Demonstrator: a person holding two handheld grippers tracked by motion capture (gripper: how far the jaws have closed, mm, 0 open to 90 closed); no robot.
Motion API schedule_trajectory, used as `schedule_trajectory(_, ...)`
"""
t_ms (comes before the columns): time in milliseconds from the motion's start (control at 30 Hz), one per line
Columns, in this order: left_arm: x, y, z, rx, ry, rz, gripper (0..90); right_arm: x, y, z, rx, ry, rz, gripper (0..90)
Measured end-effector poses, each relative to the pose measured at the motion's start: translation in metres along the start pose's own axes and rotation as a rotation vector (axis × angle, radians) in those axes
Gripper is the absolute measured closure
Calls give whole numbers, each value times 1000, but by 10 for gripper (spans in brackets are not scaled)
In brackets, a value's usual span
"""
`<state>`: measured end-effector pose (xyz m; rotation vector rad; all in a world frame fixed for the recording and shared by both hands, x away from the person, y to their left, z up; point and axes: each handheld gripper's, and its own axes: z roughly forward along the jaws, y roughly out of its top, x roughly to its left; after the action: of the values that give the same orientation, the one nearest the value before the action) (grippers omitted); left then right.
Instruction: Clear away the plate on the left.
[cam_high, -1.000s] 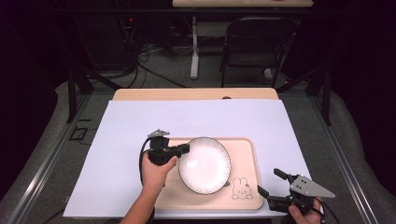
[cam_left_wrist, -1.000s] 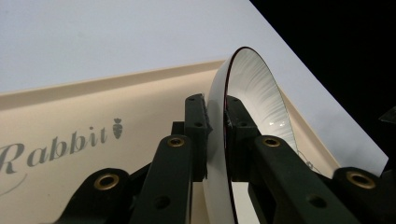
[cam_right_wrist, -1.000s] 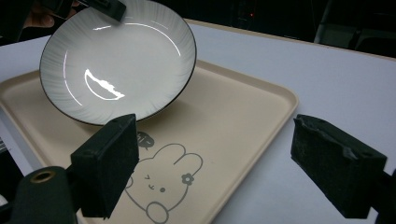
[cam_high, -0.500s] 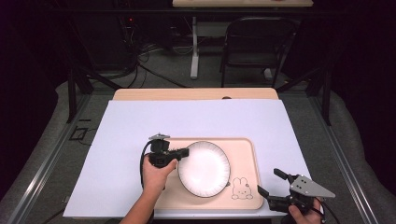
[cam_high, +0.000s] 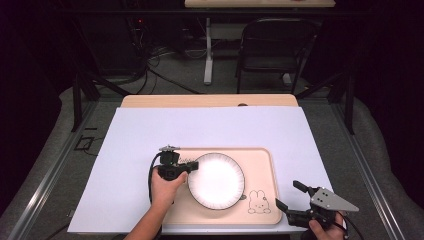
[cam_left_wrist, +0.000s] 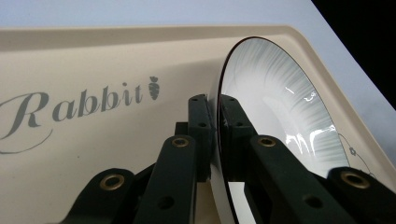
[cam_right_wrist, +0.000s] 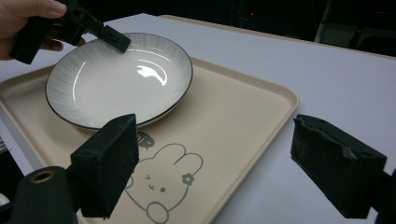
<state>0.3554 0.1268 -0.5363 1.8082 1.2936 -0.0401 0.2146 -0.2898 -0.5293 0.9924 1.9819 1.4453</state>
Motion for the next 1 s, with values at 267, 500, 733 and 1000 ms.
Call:
schedule_trajectory(267,15,-8,7,19,-19,-68,837,0,0,0,2,1,-3,147)
schedule_trajectory(500,21,-12,12,37,-17,-95,825,0,0,0,2,1,-4,147)
schedule_trajectory(733,25,-14,13,20,-41,-125,829,0,0,0,0,1,-5,147)
schedule_trajectory(1000,23,-13,11,18,-21,-92,740,0,0,0,0,0,-3,147)
